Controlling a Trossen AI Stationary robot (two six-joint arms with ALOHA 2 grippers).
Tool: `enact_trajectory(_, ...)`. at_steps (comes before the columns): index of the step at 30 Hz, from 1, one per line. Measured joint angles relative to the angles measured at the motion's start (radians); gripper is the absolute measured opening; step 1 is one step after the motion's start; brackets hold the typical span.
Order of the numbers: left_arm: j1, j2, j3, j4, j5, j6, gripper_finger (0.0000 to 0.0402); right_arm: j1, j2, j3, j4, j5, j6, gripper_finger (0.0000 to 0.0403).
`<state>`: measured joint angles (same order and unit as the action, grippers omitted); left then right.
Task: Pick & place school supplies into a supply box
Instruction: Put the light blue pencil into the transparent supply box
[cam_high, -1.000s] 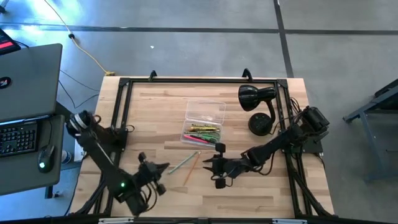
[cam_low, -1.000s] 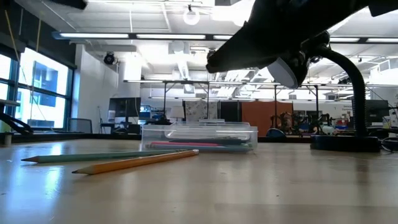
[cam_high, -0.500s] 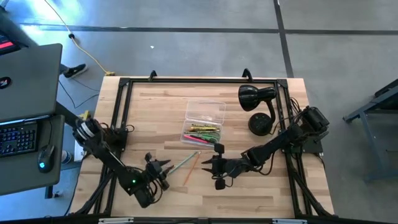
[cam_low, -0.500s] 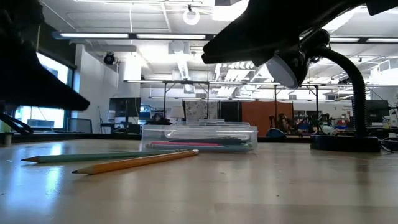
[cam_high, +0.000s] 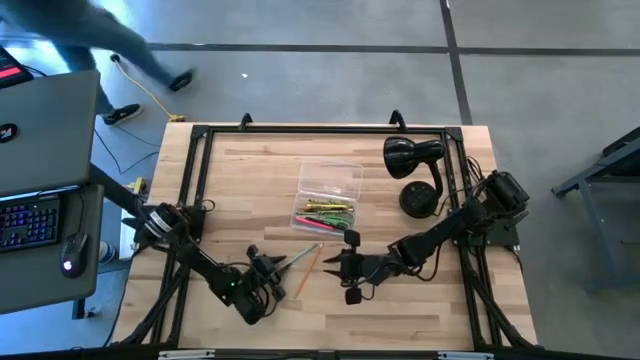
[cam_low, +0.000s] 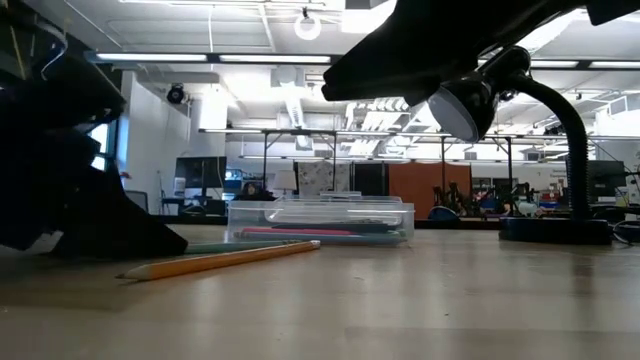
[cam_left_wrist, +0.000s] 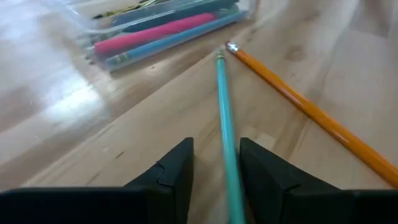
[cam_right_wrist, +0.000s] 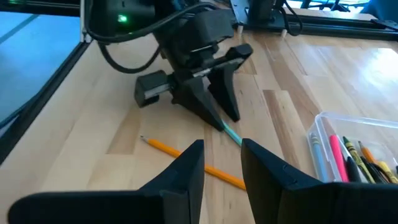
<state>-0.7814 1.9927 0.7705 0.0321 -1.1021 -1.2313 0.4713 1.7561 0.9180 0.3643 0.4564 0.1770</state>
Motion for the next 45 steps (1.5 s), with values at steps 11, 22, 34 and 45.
enact_trajectory(11,0.014,0.060,0.001,0.044,-0.009,-0.048,0.0154,0.000,0.000,0.000,-0.009,-0.003,-0.019,0.0085)
enact_trajectory(22,0.017,0.052,0.000,0.086,-0.012,-0.009,0.0028,0.000,0.000,0.000,-0.008,0.003,-0.017,0.0085)
enact_trajectory(34,0.082,-0.318,0.000,0.040,0.070,0.486,0.0029,0.115,0.000,0.000,-0.096,0.065,0.185,0.0085)
enact_trajectory(45,0.508,-0.444,0.001,0.093,0.541,0.981,0.0034,0.209,0.000,0.000,-0.091,0.197,0.273,0.0085)
